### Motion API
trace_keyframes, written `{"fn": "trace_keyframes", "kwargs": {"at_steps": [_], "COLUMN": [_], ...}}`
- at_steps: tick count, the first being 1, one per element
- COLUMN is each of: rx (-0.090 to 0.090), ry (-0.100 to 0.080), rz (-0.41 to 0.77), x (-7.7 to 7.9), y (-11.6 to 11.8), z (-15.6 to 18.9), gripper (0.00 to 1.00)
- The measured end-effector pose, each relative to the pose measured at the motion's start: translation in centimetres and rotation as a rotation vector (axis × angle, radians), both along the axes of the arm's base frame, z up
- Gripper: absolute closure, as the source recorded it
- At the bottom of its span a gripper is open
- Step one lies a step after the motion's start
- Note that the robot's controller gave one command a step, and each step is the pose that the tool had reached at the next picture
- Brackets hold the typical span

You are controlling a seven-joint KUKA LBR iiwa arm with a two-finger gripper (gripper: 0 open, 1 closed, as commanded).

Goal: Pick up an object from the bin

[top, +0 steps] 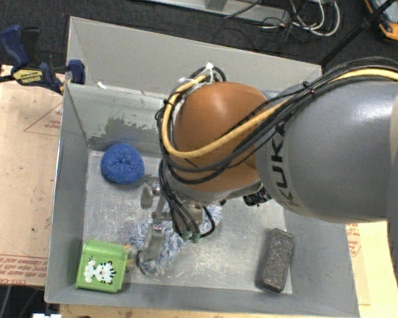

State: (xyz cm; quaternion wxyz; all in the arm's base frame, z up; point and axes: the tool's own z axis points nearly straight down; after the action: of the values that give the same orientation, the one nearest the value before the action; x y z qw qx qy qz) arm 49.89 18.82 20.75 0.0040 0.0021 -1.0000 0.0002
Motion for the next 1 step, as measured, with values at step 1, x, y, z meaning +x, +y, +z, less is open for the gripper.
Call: {"fn": "trace_keyframes", "kwargs": {"at_steps": [1], "rx": [0.002], "ry": [-0.008], "rz": [-0.004], "x": [0.19], "y": [-0.09], "z": [0.40], "gripper": [0.00]}}
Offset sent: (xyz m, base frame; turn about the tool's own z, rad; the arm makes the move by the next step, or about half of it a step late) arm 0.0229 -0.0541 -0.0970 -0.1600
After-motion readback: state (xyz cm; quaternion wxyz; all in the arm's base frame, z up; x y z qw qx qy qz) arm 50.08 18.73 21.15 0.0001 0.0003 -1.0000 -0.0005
